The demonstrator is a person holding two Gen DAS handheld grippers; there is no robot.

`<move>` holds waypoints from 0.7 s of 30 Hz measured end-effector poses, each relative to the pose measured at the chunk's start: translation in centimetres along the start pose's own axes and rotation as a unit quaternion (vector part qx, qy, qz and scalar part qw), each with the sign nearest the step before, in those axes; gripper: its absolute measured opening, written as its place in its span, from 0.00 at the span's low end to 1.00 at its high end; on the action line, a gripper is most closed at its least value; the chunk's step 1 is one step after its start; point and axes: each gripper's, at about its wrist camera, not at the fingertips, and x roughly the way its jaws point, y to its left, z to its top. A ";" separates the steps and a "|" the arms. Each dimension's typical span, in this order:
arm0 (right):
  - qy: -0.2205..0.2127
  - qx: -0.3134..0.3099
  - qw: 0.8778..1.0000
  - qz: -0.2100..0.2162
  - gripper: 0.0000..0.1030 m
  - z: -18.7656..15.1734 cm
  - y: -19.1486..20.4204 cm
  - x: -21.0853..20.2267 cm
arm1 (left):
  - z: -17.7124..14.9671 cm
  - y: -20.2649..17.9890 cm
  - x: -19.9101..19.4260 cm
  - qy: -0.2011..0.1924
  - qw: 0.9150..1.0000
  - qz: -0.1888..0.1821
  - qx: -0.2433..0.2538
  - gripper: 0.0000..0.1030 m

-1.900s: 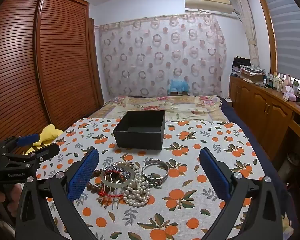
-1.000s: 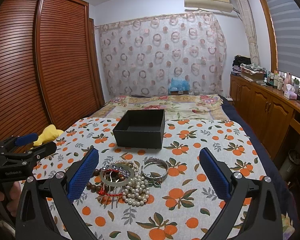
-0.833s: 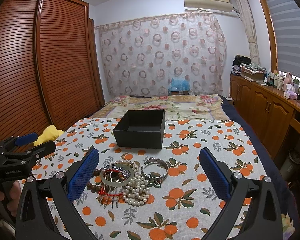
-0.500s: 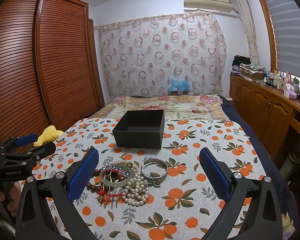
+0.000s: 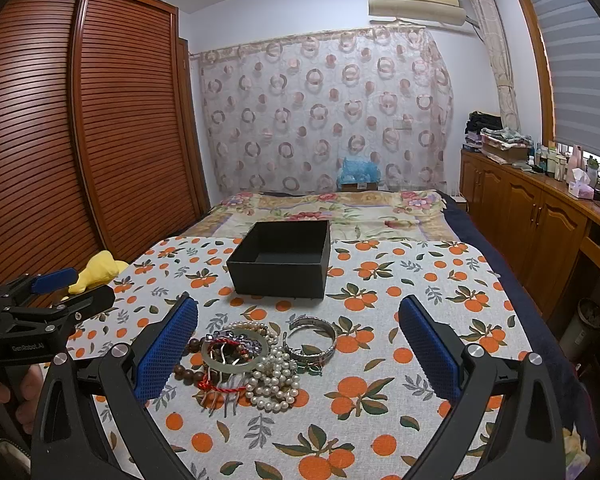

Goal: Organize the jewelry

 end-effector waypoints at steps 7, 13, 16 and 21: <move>0.000 0.000 1.000 0.000 0.98 0.0 -0.1 -0.1 | 0.0 0.0 0.0 0.000 1.000 0.000 0.000 0.93; 0.000 -0.001 1.000 0.001 0.98 0.0 -0.1 0.0 | 0.0 0.0 0.0 0.000 1.000 0.000 0.000 0.93; 0.000 -0.001 1.000 0.000 0.98 0.0 -0.1 0.0 | 0.0 0.0 0.0 0.000 1.000 0.000 0.000 0.93; 0.000 -0.001 1.000 0.001 0.98 0.0 -0.1 0.0 | 0.0 0.0 0.0 0.000 1.000 0.000 0.000 0.93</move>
